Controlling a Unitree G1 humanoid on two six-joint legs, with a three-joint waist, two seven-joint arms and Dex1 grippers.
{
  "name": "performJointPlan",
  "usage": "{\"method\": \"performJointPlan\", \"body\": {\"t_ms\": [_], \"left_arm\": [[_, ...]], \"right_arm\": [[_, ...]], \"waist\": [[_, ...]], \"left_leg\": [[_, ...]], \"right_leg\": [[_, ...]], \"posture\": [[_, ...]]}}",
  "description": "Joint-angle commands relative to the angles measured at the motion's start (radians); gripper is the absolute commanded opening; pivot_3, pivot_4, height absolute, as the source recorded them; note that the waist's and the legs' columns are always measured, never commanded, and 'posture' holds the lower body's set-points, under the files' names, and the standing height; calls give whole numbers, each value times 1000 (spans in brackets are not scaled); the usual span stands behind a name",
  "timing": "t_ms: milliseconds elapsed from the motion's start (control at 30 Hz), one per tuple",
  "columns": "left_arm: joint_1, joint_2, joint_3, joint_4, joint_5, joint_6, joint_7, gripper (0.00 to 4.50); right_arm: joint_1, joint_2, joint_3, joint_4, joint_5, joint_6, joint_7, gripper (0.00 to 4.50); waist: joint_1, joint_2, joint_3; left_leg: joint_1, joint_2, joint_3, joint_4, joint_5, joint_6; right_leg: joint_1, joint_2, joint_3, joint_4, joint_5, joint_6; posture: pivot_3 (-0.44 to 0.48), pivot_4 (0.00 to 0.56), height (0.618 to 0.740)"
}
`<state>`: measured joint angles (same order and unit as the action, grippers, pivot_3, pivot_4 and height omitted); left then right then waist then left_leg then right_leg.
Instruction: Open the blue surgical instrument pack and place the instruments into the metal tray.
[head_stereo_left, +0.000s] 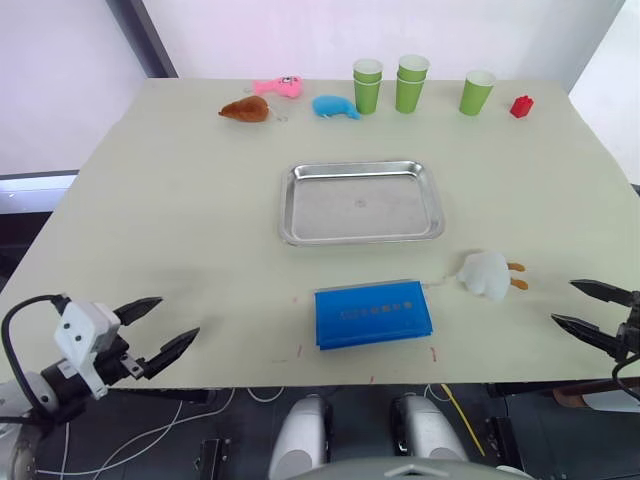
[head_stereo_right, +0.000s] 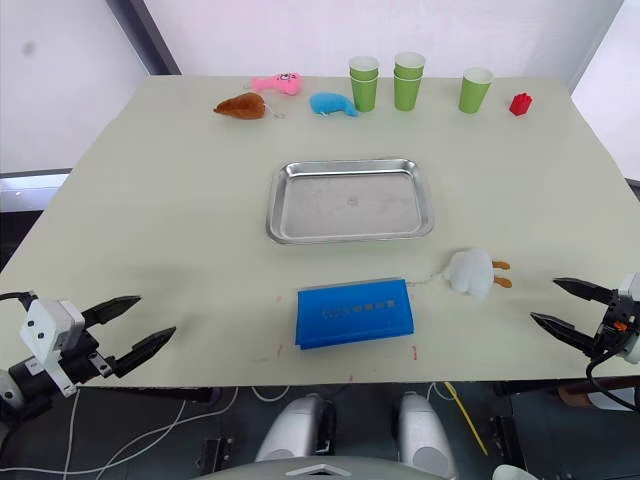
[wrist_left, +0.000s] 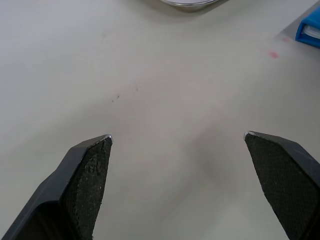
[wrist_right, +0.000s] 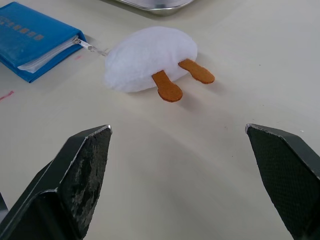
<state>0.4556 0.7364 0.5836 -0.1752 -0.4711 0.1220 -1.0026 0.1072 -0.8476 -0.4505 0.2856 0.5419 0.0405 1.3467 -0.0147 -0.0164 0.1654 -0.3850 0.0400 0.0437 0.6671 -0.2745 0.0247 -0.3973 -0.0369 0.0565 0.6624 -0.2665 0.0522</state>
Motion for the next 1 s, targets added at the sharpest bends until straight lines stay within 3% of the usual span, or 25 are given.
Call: {"method": "performJointPlan", "body": {"t_ms": [33,433,700,767,967,1000], "left_arm": [[-2,17,44,-23,-17,8,3,4468],[-47,51,36,-13,-45,70,-32,4468],[-73,79,-20,-74,-71,124,-78,4468],[-81,92,-56,-98,-80,183,-81,4468],[-138,83,-166,-97,-22,149,-75,4468],[-159,78,-187,-93,-19,147,-73,4495]], "right_arm": [[-11,-15,-36,15,16,-10,18,4500],[-13,-17,-33,71,13,-63,72,4500],[9,16,14,-133,52,61,26,4500],[34,26,45,-224,58,107,12,4500],[29,51,156,-385,34,164,-36,4500],[14,56,181,-396,25,166,-43,4252]], "waist": [[0,0,0],[-2,0,0],[-1,0,0],[1,0,0],[1,0,0],[1,0,0]], "left_leg": [[0,0,0,0,0,0],[0,0,1,0,0,0],[1,0,1,0,0,0],[0,1,0,0,0,0],[0,0,-2,0,0,0],[0,0,-3,0,0,0]], "right_leg": [[0,0,0,0,0,0],[0,0,1,0,0,0],[0,0,1,1,0,0],[0,0,0,1,0,0],[0,0,0,0,0,0],[0,0,0,0,0,1]], "posture": [[0,150,740],[0,150,740],[0,150,740],[0,150,740],[0,150,740],[0,150,740]]}}
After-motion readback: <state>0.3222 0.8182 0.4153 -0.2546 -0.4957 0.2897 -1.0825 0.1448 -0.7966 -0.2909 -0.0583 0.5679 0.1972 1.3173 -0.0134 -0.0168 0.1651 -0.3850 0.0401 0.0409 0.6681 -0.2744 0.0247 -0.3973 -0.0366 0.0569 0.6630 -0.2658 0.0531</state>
